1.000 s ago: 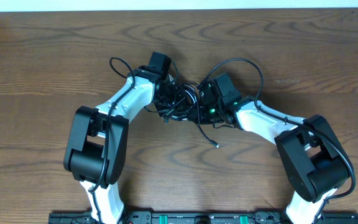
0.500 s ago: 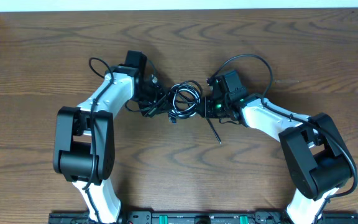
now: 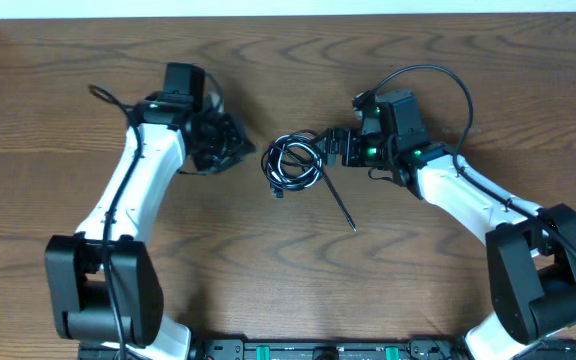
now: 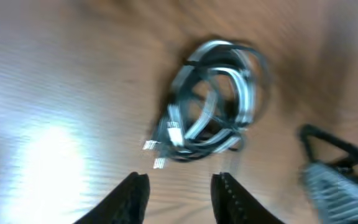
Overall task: Untangle cables
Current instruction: 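Open both grippers, release the coil onto the table and back away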
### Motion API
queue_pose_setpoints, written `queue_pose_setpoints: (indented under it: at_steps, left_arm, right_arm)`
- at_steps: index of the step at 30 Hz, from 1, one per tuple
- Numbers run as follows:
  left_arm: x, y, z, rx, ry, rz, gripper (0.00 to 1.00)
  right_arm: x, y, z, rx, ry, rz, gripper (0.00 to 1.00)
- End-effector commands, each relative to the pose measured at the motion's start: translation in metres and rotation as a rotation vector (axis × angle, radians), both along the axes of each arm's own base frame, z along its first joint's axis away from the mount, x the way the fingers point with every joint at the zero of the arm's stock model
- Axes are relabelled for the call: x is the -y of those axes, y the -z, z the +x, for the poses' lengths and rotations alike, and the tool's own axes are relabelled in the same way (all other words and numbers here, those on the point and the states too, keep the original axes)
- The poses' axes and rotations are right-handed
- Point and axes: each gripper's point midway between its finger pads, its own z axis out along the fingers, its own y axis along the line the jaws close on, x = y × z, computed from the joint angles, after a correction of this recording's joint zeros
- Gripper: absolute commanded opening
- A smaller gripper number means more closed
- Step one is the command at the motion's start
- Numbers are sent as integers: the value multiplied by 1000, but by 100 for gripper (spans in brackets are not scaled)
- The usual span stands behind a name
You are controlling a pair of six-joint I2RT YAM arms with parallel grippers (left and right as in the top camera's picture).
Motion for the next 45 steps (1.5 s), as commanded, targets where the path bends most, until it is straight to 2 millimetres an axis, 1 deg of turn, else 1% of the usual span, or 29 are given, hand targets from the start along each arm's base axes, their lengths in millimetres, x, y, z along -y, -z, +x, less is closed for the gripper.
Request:
queue_pose_setpoints:
  at_steps: [1,3,6,7,10,13,14,19,25,45]
  left_arm:
    - [-34,11,-3,-24,-49,173,49]
    - [-37,11,-3,-25,-54,190,52]
    - [-37,11,-2,-22,-54,191,54]
    - [-37,11,-2,-22,-54,191,56]
    - [-37,11,-2,-22,-54,191,59]
    - [-37,12,-3,-26,-54,191,68]
    - [-37,12,-3,-25,-54,191,74]
    - [-37,11,0,-13,-55,190,79]
    - [-37,9,6,13,-58,187,80]
    - [-37,9,6,14,-58,187,80]
  right_arm:
    - [9,4,7,32,34,-60,99]
    - [10,4,7,32,35,-60,99]
    - [8,4,6,32,30,-60,99]
    - [7,4,5,32,28,-60,99]
    - [6,4,5,32,26,-60,99]
    - [6,4,5,32,26,-60,99]
    - [6,4,5,32,26,-60,99]
    - [5,4,4,32,23,-60,99]
    - [5,4,4,32,24,-60,99]
    - [5,4,4,32,23,-60,99]
